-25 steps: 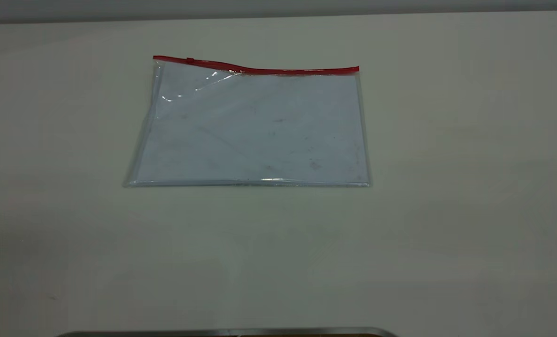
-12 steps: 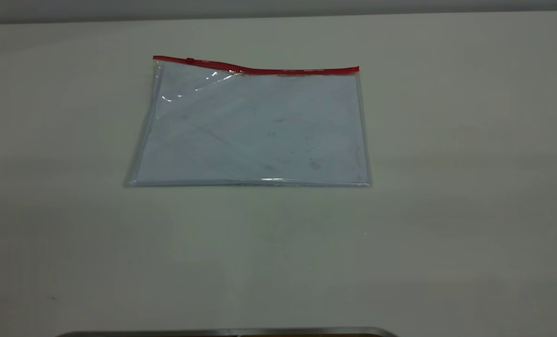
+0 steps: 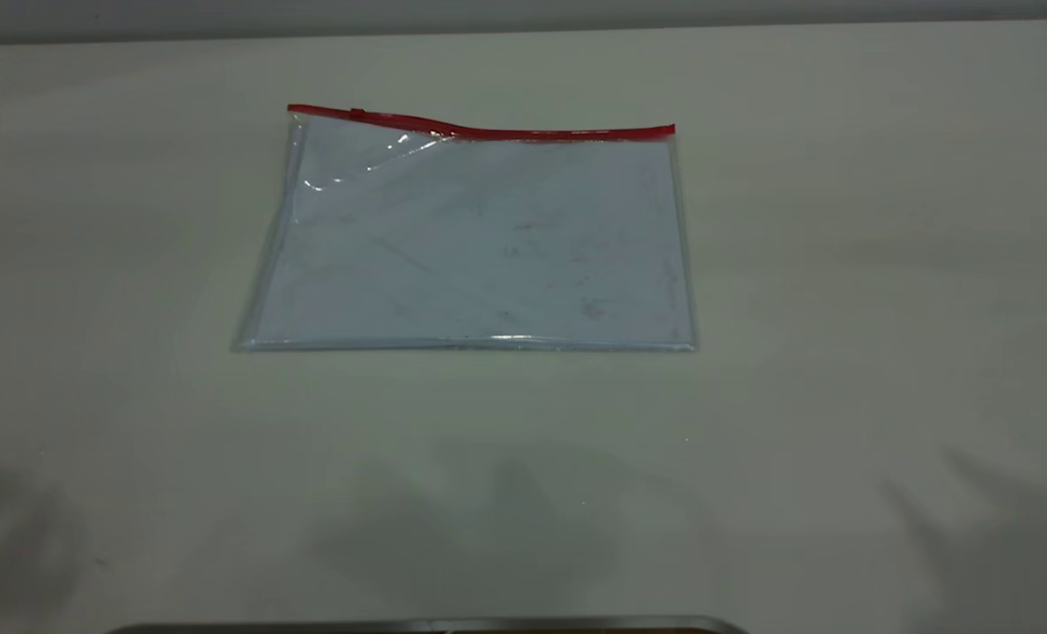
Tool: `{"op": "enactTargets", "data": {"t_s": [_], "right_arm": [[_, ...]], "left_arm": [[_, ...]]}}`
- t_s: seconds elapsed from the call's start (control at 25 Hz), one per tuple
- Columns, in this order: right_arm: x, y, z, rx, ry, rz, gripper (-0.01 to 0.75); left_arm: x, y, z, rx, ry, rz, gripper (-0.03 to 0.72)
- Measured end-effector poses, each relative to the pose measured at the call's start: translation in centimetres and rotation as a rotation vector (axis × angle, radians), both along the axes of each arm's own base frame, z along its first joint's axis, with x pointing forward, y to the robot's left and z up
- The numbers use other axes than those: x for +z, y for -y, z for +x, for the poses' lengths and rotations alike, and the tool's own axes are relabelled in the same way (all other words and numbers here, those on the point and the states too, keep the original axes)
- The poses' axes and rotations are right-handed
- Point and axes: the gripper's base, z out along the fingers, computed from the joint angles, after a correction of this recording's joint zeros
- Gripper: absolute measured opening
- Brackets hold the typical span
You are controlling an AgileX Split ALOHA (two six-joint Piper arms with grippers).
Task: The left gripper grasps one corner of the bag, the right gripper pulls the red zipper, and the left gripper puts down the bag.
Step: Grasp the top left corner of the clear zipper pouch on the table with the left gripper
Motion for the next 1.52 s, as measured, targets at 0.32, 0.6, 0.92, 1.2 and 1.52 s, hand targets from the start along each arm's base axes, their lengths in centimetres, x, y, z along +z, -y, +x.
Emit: {"op": "enactTargets", "data": {"t_s": [0.32, 0.6, 0.92, 1.2, 1.52], "right_arm": [[-3.5, -1.4, 11.1, 0.113, -0.131, 0.023, 0.482], [-9.9, -6.7, 17.1, 0.273, -0.313, 0.028, 0.482], [-12.4, -10.8, 19.4, 0.322, -0.361, 0.077, 0.482], [-12.7, -11.2, 19.8, 0.300, -0.372, 0.116, 0.482], [-12.7, -11.2, 19.8, 0.300, -0.372, 0.116, 0.482]], "left_arm": [[-4.8, -0.5, 11.3, -0.020, -0.151, -0.025, 0.546], [-11.3, -0.8, 19.4, -0.059, -0.245, -0.028, 0.546], [-17.0, -0.4, 27.2, -0.144, -0.213, -0.097, 0.547], [-22.8, 1.4, 31.7, -0.300, -0.193, -0.294, 0.551], [-28.0, 2.0, 33.7, -0.328, -0.227, -0.394, 0.551]]}}
